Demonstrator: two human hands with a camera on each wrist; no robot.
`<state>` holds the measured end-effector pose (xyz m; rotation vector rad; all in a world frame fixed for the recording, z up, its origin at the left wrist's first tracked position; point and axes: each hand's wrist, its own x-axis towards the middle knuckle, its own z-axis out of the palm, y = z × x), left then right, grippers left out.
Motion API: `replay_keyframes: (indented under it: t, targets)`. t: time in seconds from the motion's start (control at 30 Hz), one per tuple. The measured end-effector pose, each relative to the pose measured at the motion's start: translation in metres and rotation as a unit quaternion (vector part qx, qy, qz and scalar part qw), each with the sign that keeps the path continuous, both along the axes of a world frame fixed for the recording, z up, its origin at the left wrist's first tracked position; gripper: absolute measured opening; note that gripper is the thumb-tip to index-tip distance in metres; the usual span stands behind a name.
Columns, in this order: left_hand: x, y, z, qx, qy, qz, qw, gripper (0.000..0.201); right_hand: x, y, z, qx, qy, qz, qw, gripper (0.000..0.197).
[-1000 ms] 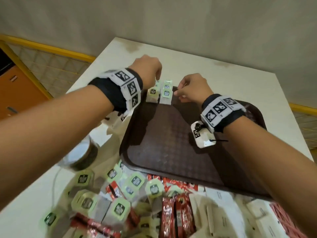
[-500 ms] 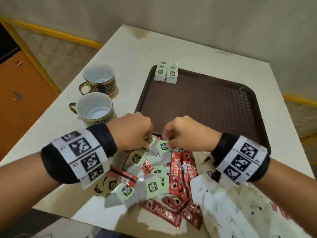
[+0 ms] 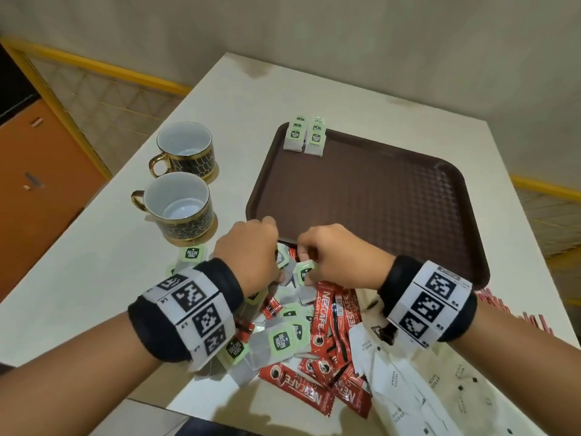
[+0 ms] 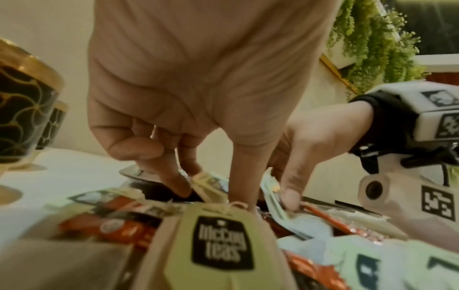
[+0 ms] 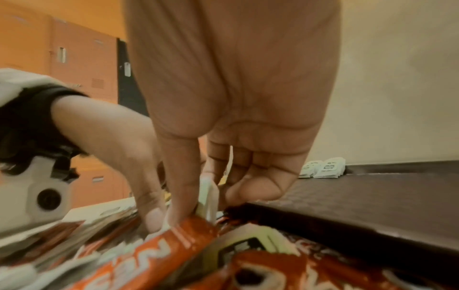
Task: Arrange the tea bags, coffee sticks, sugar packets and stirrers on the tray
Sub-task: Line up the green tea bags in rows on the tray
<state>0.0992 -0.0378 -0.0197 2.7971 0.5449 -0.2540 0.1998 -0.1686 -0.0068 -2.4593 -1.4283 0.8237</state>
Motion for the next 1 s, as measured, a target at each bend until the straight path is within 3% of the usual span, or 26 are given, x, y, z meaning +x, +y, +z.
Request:
replay_keyframes:
  t: [0.13,0.27,0.37,0.47,0.6,0.73,0.87,1.0]
  targets:
    - [-0.003,0.007,0.003,-0.132,0.010,0.039,0.990,0.046,0.021,-0.008,0.008,0.070,0.129,-0.051,0.988,0.014]
    - [0.005,0.022,0.029,-0.229,-0.030,0.044,0.972,0.019,0.059,-0.009,0.021,0.154,0.189,-0.120,0.962,0.008]
    - [0.033,0.035,0.055,-0.173,-0.091,0.037,0.980,0.007,0.091,0.003,0.033,0.229,0.183,-0.215,0.931,0.011]
    - [0.089,0.049,0.074,-0.065,-0.119,0.057,0.989,0.020,0.136,0.029,0.029,0.258,0.158,-0.286,0.909,0.015]
    - [0.171,0.071,0.062,-0.003,-0.048,0.090,0.995,0.023,0.177,0.065,0.012,0.219,0.171,-0.321,0.905,0.026]
    - [0.214,0.094,0.034,-0.010,0.003,0.098,0.995,0.025,0.196,0.089,-0.002,0.179,0.160,-0.331,0.913,0.025]
    - [0.232,0.109,0.015,-0.016,-0.005,0.094,0.995,0.024,0.209,0.097,-0.012,0.173,0.115,-0.366,0.907,0.024]
    - [0.243,0.112,0.006,-0.029,-0.019,0.073,0.997,0.027,0.216,0.100,-0.020,0.172,0.121,-0.377,0.902,0.027]
